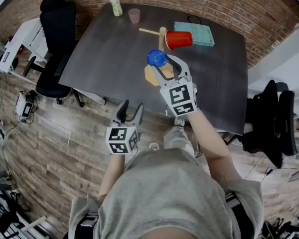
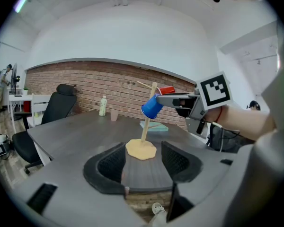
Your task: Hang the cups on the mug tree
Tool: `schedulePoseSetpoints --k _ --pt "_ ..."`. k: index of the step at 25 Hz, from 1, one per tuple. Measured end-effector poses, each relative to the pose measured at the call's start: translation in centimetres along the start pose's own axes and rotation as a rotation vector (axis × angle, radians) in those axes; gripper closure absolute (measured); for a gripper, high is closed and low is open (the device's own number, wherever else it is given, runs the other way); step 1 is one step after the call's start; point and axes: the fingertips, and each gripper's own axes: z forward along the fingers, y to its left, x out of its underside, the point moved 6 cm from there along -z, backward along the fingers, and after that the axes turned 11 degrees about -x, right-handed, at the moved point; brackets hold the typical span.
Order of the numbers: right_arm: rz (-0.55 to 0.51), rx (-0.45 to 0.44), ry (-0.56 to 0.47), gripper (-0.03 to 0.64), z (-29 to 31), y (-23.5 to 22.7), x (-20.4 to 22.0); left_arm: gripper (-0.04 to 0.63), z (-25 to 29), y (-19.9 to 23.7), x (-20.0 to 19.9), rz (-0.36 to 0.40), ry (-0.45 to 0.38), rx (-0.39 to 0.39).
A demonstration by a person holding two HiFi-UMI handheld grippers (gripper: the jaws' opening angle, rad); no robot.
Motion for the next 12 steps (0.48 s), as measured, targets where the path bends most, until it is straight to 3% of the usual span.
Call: schedulePoseSetpoints --k 12 --pt "0.065 -0.007 -0.001 0.407 0.0 1.4 0.2 0.364 -0.3 0.8 -0.3 0.011 0.0 0.028"
